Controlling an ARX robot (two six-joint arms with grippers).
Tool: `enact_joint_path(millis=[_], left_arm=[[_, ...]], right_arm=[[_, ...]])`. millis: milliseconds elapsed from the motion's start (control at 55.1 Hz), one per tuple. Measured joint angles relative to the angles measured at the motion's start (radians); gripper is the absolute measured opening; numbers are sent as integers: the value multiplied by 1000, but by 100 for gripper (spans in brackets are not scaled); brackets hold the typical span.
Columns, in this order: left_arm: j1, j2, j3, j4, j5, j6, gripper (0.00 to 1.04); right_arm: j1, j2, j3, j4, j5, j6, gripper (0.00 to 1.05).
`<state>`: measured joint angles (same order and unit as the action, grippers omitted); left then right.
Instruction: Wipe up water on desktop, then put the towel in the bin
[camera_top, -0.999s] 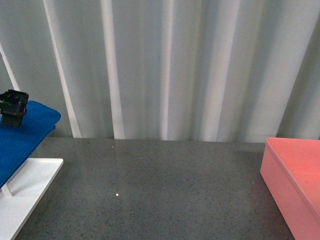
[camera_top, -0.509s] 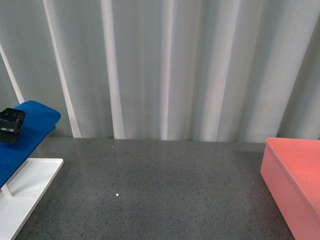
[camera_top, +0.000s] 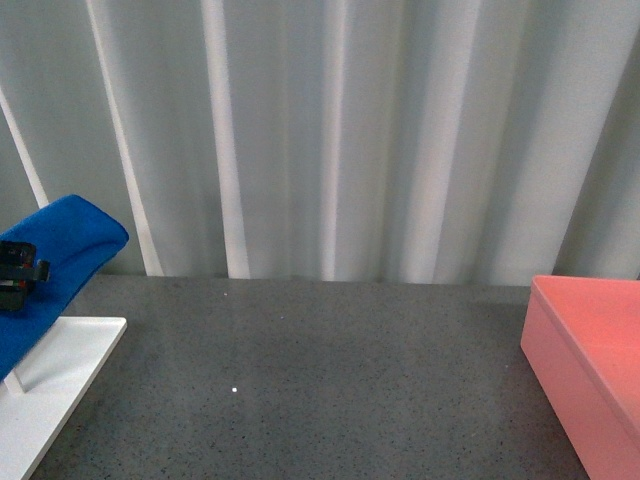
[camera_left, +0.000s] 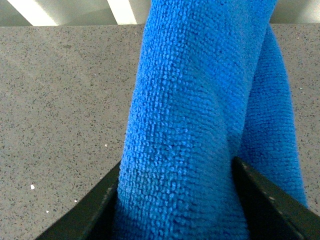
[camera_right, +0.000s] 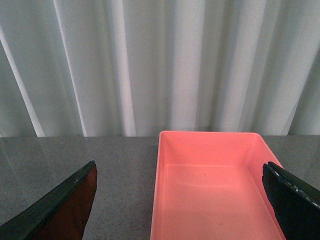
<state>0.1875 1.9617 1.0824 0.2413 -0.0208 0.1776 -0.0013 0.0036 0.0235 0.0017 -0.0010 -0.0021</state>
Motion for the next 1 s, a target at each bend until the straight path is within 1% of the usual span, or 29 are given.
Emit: enact_joint_path(millis=[73, 109, 163, 291, 345, 599, 690, 745, 781, 799, 836, 854, 945, 999], left_arm=[[-3, 0, 0, 4, 6, -3, 50], [-4, -4, 0, 6, 9, -4, 43], [-4, -10, 0, 8, 14, -4, 36], [1, -50, 0, 7, 43, -4, 12], [1, -69, 0, -2, 51, -5, 6], [-1, -143, 0, -33, 112, -11, 5], [-10, -179, -8, -36, 159, -30, 5], [-22, -211, -20, -40, 207, -48, 5], [-38, -243, -34, -41, 257, -66, 5], [-43, -252, -37, -41, 264, -69, 5], [-67, -288, -54, -41, 329, -91, 5], [-74, -298, -59, -40, 345, -97, 5], [-147, -385, -106, -28, 481, -157, 5], [-196, -425, -134, -2, 539, -198, 5]], right_arm=[[0, 0, 0, 0, 0, 0, 98], [0, 0, 0, 0, 0, 0, 98], [0, 0, 0, 0, 0, 0, 98], [0, 0, 0, 0, 0, 0, 98], [0, 0, 0, 0, 0, 0, 98], [0, 0, 0, 0, 0, 0, 98], [0, 0, 0, 0, 0, 0, 98], [0, 0, 0, 0, 0, 0, 98], [0, 0, 0, 0, 0, 0, 98], [0, 0, 0, 0, 0, 0, 98], [0, 0, 0, 0, 0, 0, 98], [0, 0, 0, 0, 0, 0, 98], [0, 0, 0, 0, 0, 0, 98], [0, 0, 0, 0, 0, 0, 98]])
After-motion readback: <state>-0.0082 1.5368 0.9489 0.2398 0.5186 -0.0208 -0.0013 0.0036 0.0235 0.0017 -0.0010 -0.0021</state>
